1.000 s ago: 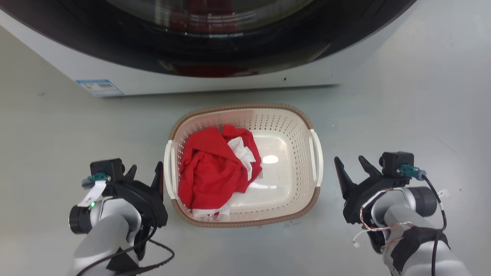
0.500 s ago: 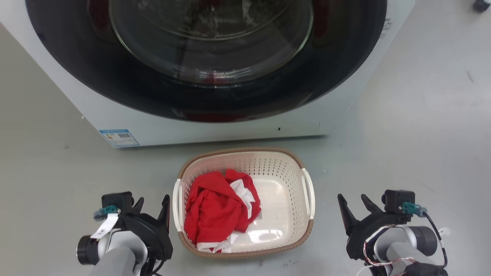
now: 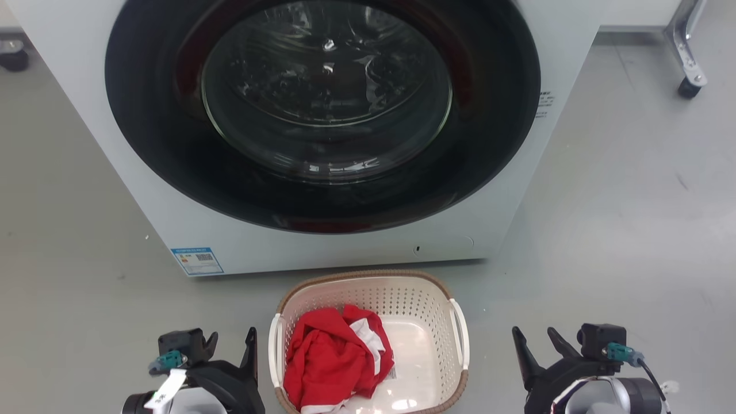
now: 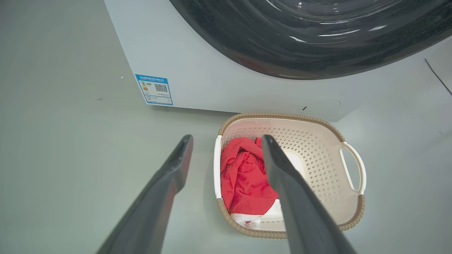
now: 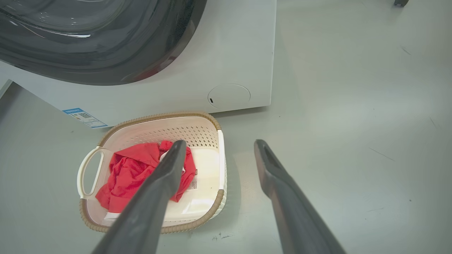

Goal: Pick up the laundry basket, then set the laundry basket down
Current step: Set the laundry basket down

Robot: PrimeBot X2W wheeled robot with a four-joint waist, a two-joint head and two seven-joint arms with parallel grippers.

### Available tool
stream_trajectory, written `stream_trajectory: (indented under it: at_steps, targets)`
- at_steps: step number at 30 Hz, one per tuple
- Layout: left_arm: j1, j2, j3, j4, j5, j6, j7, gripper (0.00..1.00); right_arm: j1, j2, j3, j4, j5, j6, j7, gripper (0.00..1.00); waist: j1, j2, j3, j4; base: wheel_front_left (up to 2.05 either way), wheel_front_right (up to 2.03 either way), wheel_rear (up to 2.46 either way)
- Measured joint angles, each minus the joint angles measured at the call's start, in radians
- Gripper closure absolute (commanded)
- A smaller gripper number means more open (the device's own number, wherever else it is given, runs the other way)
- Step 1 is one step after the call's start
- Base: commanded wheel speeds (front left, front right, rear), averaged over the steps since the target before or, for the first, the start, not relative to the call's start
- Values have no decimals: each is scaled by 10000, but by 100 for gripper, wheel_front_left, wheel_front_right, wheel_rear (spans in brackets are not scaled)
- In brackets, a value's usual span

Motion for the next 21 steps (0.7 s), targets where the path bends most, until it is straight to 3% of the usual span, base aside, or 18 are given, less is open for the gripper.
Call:
stream_trajectory:
  at_steps: [21]
  targets:
    - [2975, 215, 418, -4408, 1250, 1085, -2, 0, 2201, -591, -669, -3256, -945, -947, 0, 0, 0, 0, -1471, 59, 0, 0, 0]
